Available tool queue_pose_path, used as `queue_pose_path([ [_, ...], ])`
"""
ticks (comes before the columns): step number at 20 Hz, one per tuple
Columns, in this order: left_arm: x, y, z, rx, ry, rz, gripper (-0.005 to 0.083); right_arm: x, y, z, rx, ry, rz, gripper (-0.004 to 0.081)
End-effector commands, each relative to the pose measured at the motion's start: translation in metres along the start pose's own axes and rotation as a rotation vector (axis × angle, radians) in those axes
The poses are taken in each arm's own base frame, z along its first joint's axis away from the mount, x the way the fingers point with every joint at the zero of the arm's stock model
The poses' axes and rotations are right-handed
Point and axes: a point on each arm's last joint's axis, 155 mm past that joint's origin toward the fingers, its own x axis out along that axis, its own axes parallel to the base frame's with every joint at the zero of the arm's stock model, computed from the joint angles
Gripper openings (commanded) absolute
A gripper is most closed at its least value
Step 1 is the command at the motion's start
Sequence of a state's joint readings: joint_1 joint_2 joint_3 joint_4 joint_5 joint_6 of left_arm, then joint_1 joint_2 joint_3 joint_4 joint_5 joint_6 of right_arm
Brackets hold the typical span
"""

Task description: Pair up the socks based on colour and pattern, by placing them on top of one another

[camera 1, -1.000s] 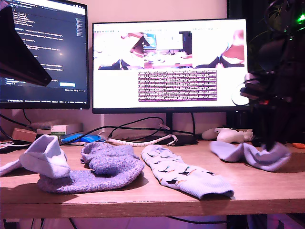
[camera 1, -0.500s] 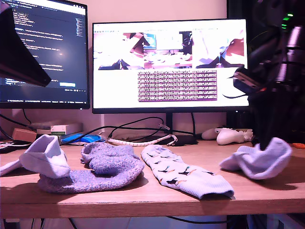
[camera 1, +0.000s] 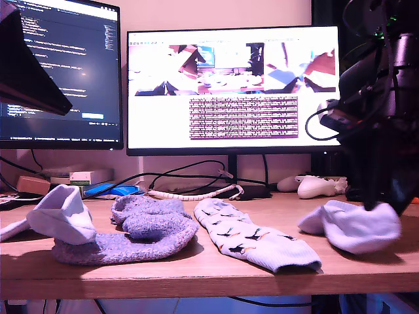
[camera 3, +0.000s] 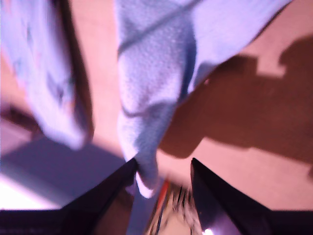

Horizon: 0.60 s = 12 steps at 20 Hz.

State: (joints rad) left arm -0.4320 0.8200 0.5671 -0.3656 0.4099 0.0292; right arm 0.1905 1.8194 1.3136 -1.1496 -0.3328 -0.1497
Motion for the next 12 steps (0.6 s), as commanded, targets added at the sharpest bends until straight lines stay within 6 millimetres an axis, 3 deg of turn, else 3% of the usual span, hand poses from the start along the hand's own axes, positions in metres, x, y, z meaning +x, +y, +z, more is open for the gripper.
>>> queue_pose_path([
  [1, 0.002, 0.000, -0.003, 0.005, 0.003, -0.002, -0.0019, -0.006, 0.000, 0.006, 0.006, -0.048, -0.008, 0.0262],
  [3, 0.002, 0.000, -0.003, 0.005, 0.004, -0.002, -0.0019, -0.007, -0.004, 0.016, -0.003, -0.088, -0.024, 0.0215],
  [8, 0.002, 0.000, -0.003, 0.005, 0.004, -0.002, -0.0019, -0.007, -0.009, -0.010, 0.002, 0.013, -0.051, 0.0265],
  [12, 0.002, 0.000, -0.003, 0.005, 0.004, -0.002, -0.0019, -0.011, -0.010, 0.004, -0.005, -0.053, -0.061, 0.0250],
])
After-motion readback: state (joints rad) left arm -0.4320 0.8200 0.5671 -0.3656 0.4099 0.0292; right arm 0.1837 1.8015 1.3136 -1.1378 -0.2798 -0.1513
